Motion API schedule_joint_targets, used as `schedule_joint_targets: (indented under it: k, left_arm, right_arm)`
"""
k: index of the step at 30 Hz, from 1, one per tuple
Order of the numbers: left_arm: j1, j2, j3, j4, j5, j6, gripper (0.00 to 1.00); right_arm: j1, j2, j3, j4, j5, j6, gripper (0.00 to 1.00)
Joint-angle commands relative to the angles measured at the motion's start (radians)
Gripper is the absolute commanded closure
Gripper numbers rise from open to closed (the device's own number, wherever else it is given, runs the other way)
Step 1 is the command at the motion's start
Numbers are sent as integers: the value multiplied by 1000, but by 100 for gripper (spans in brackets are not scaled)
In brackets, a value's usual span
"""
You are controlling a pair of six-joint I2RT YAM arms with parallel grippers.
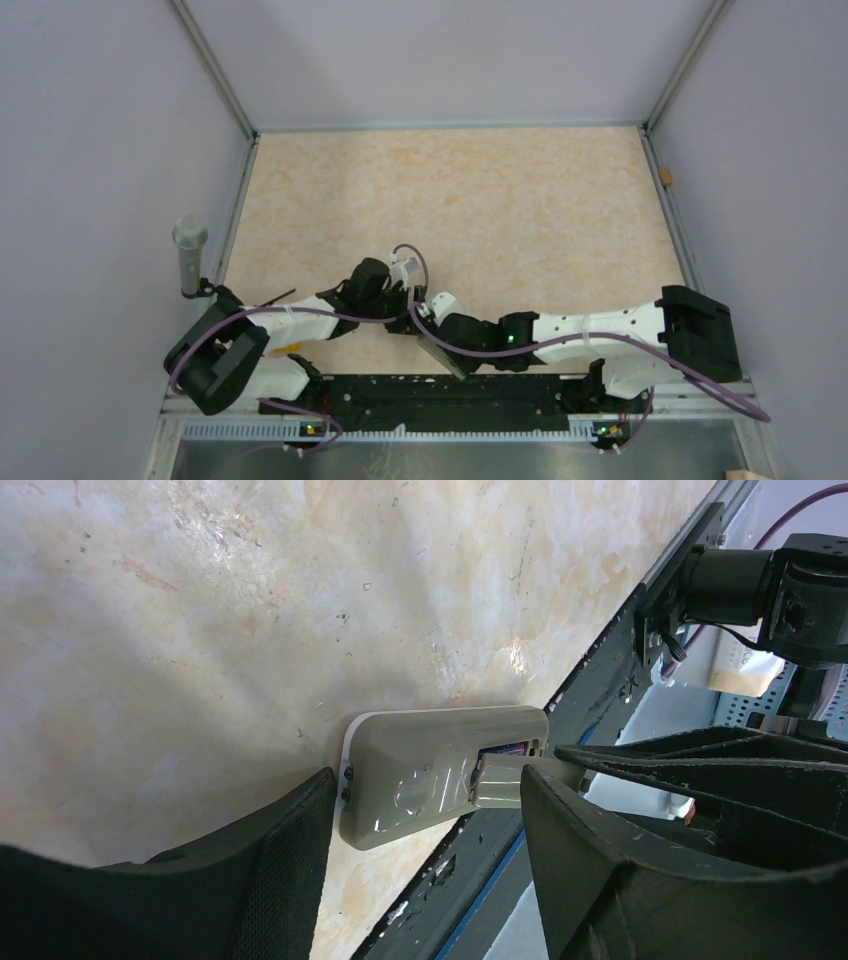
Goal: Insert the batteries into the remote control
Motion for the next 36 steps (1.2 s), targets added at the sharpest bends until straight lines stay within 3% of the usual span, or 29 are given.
schedule_joint_targets:
  k: [1,36]
  left_arm:
    - [-5,-6,12,21,9,8,31]
    - [-7,-3,25,18,22,5,31]
  right_arm:
    - [-13,6,1,9,3,2,100]
    - [-19,42,-8,70,-11,-14,100]
